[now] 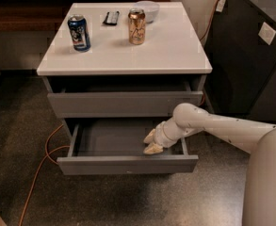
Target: Open middle drawer
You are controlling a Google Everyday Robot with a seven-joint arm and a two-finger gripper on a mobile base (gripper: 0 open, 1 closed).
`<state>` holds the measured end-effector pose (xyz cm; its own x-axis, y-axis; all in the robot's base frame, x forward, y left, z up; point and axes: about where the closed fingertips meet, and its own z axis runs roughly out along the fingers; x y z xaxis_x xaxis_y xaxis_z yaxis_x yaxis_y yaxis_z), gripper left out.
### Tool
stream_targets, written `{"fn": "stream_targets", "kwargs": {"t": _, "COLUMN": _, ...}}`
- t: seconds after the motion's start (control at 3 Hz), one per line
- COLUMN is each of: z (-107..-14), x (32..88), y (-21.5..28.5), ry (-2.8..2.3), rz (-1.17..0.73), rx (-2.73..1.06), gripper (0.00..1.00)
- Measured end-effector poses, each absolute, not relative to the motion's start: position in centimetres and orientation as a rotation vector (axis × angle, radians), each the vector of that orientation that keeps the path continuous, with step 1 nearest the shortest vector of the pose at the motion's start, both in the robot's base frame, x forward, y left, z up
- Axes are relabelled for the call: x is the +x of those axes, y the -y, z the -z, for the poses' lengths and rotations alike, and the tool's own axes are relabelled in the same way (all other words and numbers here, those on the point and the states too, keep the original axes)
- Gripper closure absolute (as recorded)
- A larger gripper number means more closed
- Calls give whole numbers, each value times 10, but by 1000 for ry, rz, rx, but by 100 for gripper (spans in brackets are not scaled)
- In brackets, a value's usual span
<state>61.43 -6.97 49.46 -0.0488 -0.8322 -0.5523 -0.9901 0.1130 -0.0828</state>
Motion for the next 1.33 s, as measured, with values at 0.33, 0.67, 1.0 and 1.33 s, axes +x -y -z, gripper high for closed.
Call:
{"fn": "stream_targets", "kwargs": {"t": 0.33, "z": -491, "x": 635, "y": 78, "ry": -1959, "rz": -448, "rx": -1721, "gripper": 85}}
{"fn": "stream_targets", "kwargs": {"t": 0.67, "z": -468, "x": 647, "y": 80, "ry": -2009, "rz": -442, "rx": -1716, "gripper": 100}}
{"fn": "stream_targets", "kwargs": {"t": 1.0, "z": -451, "x": 649, "y": 78, "ry": -2037, "rz": -442, "rx": -1731, "gripper": 100}}
{"fn": "stream_targets", "kwargs": {"t": 1.33, "z": -438, "x": 637, "y": 71, "ry": -2046, "rz": -446, "rx": -1760, "gripper": 100}}
